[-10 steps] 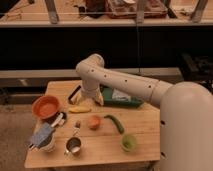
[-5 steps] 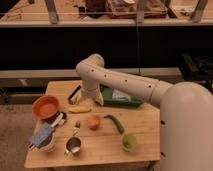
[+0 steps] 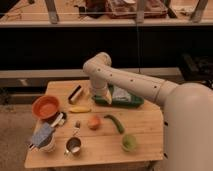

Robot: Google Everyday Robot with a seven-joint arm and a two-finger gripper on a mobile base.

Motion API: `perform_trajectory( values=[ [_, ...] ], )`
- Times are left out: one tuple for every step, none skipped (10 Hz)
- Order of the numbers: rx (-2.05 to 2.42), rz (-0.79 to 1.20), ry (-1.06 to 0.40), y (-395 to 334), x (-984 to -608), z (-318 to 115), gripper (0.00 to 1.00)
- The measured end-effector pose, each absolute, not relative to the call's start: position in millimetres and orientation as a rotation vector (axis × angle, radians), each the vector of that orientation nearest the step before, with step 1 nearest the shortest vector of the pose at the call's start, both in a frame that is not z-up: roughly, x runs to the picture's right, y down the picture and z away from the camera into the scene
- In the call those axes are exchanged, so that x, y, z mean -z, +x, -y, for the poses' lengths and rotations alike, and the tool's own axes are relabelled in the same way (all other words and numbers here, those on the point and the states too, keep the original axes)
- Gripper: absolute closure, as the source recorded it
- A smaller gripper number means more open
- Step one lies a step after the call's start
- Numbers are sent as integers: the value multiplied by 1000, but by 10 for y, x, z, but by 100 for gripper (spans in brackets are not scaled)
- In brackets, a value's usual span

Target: Place eraser in plastic cup

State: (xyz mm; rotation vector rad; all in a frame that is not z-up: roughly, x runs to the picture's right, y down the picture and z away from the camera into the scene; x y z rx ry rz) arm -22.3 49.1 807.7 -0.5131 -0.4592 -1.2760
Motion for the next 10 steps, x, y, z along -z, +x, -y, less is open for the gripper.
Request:
perform_trajectory(
  values=[
    [1229, 428, -488, -118, -8116, -433, 25],
    [1207, 410, -463, -44, -8159, -365, 25],
    [1188, 402, -436, -61, -8236, -240, 25],
    [1177, 396, -418, -106, -8299, -134, 25],
    [1168, 393, -399, -155, -8364, -17, 25],
    [1143, 401, -355, -243, -8464, 180, 25],
    [1130, 402, -330, -308, -8510, 272, 25],
    [1099, 410, -295, -489, -8540, 365, 25],
    [1066, 418, -263, -728, -8555, 447, 25],
    [1061, 419, -255, -836, -8576, 480, 25]
  ],
)
